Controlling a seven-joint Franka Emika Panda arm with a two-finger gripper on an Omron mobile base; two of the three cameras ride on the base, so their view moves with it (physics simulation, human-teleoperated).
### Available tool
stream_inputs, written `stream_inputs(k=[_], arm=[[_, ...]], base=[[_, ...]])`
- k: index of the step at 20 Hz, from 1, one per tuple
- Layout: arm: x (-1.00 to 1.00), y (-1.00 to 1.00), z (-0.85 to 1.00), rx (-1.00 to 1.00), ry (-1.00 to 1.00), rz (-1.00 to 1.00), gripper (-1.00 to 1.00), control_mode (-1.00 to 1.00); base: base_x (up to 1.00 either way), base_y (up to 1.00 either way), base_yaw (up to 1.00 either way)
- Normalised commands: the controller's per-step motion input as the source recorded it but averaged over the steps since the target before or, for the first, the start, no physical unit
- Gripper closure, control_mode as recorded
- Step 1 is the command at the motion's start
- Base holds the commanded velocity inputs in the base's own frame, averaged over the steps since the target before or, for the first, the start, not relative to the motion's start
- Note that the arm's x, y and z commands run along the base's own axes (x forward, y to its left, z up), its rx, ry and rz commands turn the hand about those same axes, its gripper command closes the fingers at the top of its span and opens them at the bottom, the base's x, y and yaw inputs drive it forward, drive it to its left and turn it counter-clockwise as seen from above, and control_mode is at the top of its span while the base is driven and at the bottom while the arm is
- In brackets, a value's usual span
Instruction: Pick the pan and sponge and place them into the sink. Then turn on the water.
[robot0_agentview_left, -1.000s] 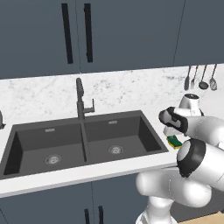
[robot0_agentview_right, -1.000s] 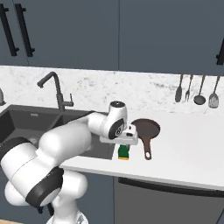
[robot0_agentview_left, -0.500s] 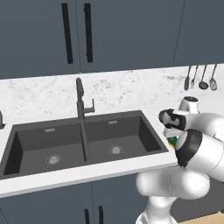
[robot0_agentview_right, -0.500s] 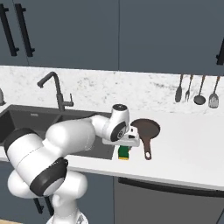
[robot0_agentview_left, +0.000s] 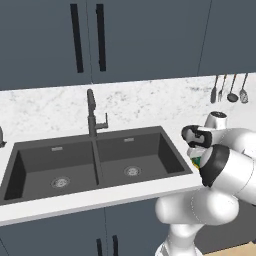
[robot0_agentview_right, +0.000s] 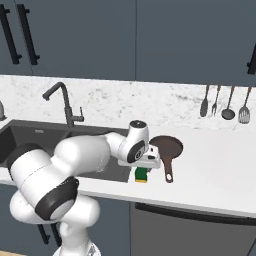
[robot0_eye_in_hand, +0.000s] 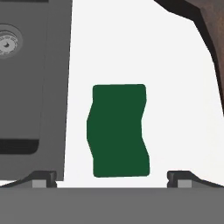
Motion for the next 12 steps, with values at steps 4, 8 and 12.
stream_inputs(k=[4,8,12], arm=[[0.0,0.1,-0.14,0.0,0.0,0.0,-1.0,-1.0],[0.03,0.01,-0.11,0.0,0.0,0.0,-1.0,-1.0],[0.1,0.0,-0.14,0.0,0.0,0.01,-1.0,-1.0]], base=[[0.0,0.0,0.0],[0.0,0.0,0.0],[0.0,0.0,0.0]])
